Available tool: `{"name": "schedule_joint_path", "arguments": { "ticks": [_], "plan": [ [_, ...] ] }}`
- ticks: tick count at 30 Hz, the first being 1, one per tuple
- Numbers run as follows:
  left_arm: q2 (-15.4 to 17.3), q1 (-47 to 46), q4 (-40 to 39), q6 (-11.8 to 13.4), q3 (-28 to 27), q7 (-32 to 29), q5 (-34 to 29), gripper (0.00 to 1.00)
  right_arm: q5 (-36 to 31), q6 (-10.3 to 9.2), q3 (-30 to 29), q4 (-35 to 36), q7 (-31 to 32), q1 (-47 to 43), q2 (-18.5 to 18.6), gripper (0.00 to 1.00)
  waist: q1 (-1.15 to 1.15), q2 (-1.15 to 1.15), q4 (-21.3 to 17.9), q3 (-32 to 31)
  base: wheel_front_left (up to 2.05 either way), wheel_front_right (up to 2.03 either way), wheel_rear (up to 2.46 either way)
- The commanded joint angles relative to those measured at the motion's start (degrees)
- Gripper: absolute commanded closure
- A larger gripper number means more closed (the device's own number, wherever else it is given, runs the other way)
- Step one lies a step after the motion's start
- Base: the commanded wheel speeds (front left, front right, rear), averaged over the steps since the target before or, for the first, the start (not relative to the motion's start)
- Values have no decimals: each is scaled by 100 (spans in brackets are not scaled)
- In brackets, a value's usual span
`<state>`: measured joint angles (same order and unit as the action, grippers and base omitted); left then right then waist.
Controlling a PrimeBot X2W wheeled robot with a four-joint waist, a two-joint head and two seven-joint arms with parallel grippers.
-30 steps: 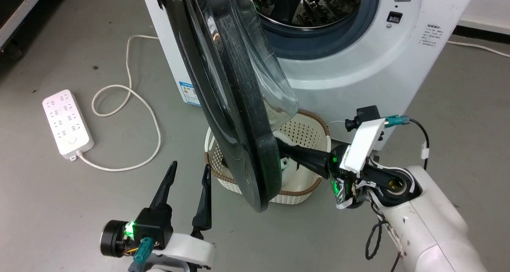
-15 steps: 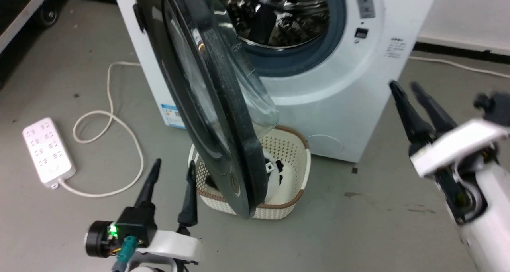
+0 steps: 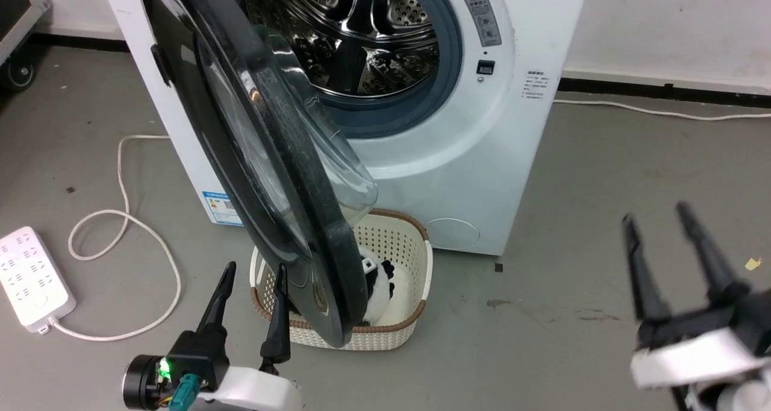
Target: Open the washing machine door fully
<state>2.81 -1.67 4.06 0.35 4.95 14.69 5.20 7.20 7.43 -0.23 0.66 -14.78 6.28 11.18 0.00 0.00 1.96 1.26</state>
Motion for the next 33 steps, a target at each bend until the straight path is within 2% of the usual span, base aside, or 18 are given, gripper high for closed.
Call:
{"name": "schedule_joint_path", "arguments": {
  "ticks": [1, 4, 7, 15, 20, 21, 22, 26, 32, 33],
  "plan": [
    [8, 115, 29, -25, 15, 30, -27, 0, -193, 6, -82, 109, -20, -273, -217, 0, 0, 0, -4, -16, 0, 0, 0],
    [8, 173, 39, -19, 67, 30, -35, 0, -371, 6, -214, 160, -20, -646, -542, 0, 0, 0, 2, -44, 0, 0, 0],
    [8, 239, 32, 14, 113, 30, -27, 0, -439, 6, -262, 107, -21, -889, -697, 0, 0, 0, 3, -60, 0, 0, 0],
    [8, 298, 151, 33, 226, 30, -31, 0, -733, 6, -214, -132, -21, -1096, -812, 0, 0, 0, 52, -94, 0, 0, 0],
    [7, 240, 156, 49, 235, 30, -36, 0, -572, 6, -189, -112, -21, -1061, -827, 0, 0, 0, 51, -61, 0, 0, 0],
    [7, 233, 148, 44, 235, 30, -40, 55, -533, 6, -187, -112, -21, -1050, -827, 0, 0, 0, 47, -56, 0, 0, 0],
    [7, 225, 136, 32, 236, 30, -54, 100, -499, 6, -181, -113, -21, -1040, -828, 0, 0, 0, 44, -51, 0, 0, 0],
    [7, 128, -187, 67, 135, 30, -53, 100, -256, 6, -186, -89, -21, -978, -829, 0, 0, 0, 30, -27, 0, 0, 0],
    [7, -141, -1036, 289, -156, 30, 215, 100, -159, 6, -199, -70, -21, -929, -829, 0, 0, 0, 15, -10, 0, 0, 0],
    [7, -310, -1464, 411, -251, 30, 323, 100, -110, 6, -208, -65, -21, -913, -829, 0, 0, 0, 6, -5, 0, 0, 0]
  ]
}}
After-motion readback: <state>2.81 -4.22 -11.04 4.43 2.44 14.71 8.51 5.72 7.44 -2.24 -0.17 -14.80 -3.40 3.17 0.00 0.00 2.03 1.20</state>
